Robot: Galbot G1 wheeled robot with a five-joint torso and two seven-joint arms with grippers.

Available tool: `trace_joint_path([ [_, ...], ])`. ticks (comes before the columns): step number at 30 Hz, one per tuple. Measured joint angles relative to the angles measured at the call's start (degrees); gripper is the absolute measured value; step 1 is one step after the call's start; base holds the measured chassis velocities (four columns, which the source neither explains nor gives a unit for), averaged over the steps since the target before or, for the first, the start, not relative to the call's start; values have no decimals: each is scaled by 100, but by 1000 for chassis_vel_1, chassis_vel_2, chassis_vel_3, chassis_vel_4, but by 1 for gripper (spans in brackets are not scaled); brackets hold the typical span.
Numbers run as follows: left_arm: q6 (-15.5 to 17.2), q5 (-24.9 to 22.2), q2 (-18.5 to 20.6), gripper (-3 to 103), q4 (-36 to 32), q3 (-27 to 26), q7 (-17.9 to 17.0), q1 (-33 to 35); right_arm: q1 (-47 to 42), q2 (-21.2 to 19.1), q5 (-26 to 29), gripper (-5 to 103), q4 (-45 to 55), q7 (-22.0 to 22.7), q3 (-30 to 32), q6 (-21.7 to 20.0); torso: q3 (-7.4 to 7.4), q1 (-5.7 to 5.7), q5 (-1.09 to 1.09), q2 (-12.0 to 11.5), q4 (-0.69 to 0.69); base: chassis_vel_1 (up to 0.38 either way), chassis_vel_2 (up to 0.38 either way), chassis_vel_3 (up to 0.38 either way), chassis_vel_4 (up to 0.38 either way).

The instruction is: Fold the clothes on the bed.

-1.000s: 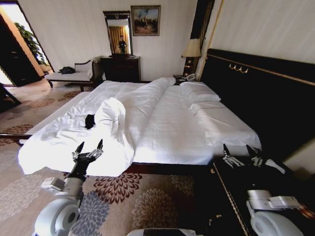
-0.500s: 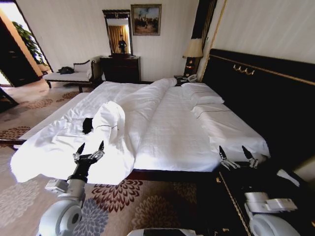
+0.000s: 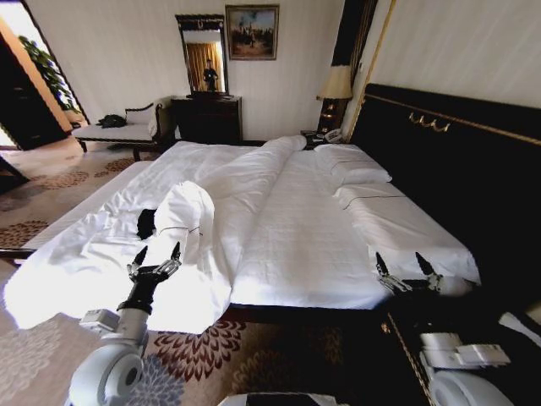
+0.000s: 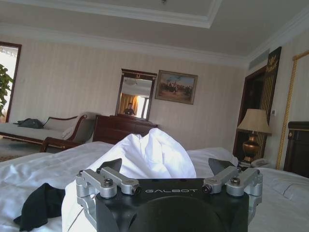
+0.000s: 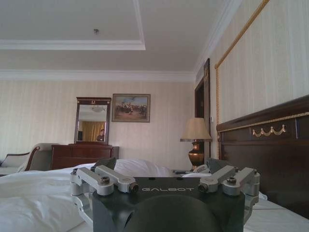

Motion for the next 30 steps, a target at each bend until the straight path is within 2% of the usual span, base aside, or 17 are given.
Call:
trace_joint_path([
  [19,-15,59,-63,100,57,19,0,-13,41,29,26,100,-47,27,-49,86,0,1,-1,0,0,-92,96,94,-104],
  [30,-27,167,-59,100,-12,-90,0,8,117,84,-44,100,-122,-103,-66,157,-1,-2,0,1,0,-9,12,5,-6],
])
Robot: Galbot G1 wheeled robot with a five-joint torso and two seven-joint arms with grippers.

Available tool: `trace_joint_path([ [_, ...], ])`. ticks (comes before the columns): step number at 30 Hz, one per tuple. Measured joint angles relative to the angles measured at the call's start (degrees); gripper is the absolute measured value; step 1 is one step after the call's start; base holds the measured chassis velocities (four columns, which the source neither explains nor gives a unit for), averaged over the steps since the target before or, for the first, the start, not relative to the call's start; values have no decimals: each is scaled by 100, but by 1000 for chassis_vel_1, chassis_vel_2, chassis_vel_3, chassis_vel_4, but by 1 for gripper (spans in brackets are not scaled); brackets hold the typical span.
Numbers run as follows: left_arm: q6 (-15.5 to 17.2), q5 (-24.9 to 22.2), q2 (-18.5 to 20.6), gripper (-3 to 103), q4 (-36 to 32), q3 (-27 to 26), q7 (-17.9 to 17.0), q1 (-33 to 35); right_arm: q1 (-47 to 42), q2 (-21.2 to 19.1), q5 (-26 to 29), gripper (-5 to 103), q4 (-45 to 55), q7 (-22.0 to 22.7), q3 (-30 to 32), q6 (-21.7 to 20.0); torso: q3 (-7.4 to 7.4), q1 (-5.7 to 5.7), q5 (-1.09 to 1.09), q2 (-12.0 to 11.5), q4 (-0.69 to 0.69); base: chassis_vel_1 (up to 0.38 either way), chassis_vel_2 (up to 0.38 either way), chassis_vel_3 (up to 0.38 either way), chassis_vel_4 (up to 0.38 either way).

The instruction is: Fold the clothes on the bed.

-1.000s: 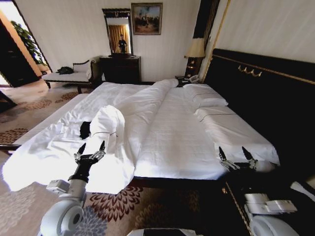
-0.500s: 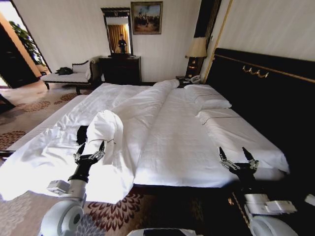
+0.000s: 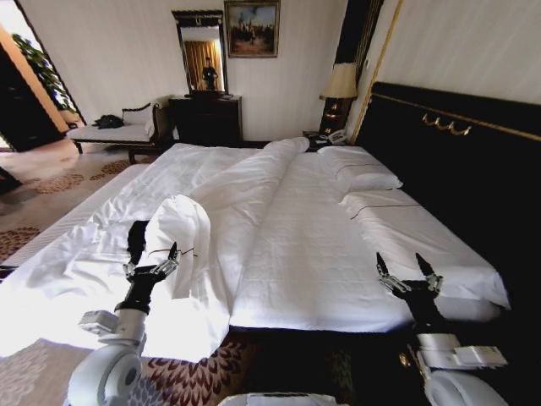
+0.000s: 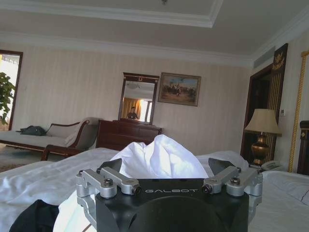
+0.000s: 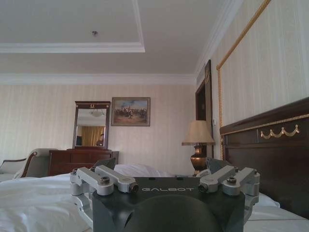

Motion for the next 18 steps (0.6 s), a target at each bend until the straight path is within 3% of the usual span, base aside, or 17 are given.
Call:
trace_joint_path([
  [18,55,22,-52,100,-23,5,-11,10,60,39,-72,100,-34,17,-45,21,1,2,0,0,0,0,0,0,0],
])
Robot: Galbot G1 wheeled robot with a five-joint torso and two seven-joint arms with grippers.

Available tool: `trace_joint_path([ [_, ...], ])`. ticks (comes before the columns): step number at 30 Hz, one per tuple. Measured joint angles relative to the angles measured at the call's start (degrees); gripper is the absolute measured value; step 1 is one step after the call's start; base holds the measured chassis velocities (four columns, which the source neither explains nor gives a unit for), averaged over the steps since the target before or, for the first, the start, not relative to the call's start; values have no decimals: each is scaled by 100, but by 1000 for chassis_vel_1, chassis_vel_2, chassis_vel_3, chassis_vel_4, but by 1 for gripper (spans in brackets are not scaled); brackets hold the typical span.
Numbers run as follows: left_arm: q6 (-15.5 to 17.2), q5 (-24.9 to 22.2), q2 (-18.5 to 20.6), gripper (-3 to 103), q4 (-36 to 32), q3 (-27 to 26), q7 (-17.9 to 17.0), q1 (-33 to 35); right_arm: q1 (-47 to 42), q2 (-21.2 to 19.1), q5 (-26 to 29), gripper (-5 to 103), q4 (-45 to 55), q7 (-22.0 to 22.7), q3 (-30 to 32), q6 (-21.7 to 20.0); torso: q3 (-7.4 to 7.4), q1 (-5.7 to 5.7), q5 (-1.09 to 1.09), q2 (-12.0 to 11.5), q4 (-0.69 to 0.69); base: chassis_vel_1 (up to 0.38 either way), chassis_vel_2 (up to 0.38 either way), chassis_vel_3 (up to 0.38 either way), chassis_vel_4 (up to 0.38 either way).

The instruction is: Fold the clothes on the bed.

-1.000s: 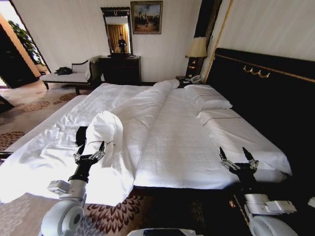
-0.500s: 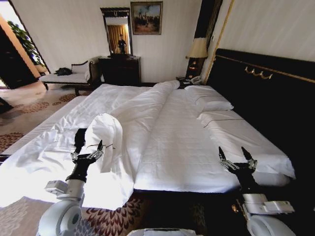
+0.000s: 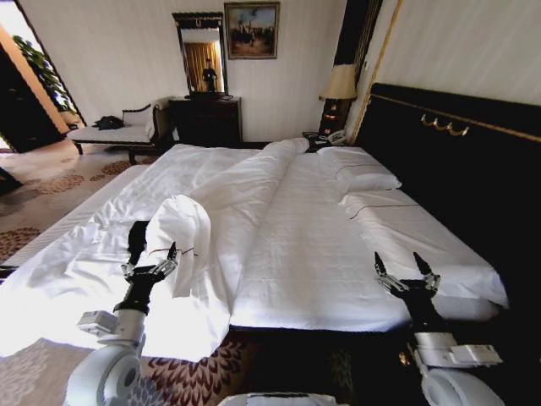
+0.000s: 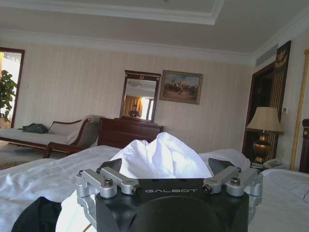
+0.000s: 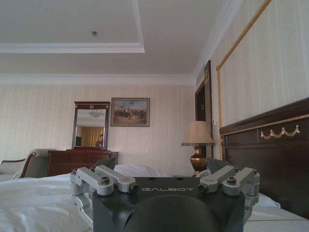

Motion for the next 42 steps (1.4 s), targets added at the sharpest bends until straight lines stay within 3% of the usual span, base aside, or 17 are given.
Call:
trace_joint_path([
  [42,-3,-30,70,100,-110,-27,-14,23,-114,87,-39,100,112,-13,63,55,0,1,-1,0,0,99,98,-92,-99],
])
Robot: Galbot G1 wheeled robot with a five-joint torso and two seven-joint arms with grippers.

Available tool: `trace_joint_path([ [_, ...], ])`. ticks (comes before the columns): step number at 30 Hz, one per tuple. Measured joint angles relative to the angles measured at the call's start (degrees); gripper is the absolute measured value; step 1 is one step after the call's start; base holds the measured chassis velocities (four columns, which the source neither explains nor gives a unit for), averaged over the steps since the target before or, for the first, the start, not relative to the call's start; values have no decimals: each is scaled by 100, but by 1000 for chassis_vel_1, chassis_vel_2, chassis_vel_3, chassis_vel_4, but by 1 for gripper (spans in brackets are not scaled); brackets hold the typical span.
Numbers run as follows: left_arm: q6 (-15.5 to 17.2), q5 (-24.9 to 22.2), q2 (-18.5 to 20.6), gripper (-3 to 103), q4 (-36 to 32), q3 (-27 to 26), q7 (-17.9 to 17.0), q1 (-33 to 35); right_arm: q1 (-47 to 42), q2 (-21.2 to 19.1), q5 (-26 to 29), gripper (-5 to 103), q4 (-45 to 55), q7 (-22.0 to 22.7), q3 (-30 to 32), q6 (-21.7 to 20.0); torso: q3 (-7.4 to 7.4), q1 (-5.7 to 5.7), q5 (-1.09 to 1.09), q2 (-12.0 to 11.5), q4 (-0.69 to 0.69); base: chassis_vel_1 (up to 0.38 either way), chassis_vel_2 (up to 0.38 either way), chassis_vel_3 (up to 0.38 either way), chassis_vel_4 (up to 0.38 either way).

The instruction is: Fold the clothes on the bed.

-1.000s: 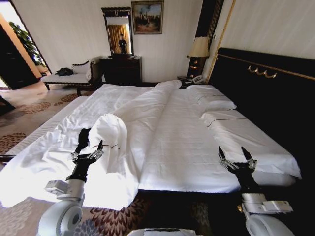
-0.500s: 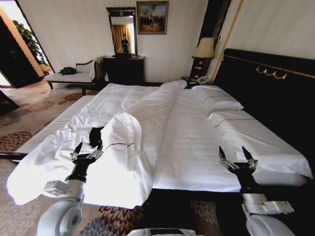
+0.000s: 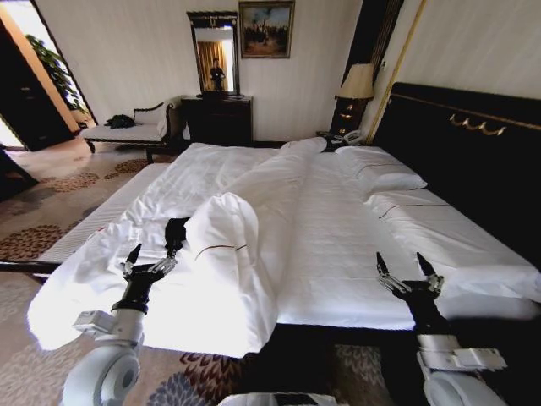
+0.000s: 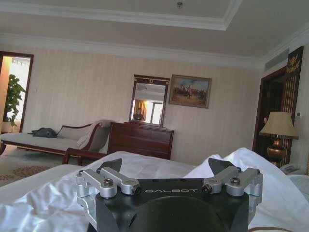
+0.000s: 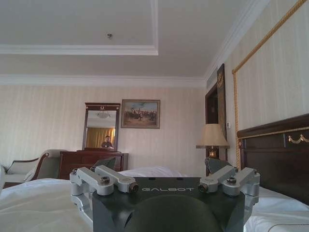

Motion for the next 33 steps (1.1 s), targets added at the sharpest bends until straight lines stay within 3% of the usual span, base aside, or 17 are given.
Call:
trace_joint_path([
  [33,-51,-52,26,100,79,-5,8,-49,-44,79,-101,100,-9,-22,-8,47,0,-1,1,0,0,92,144,-95,-146],
])
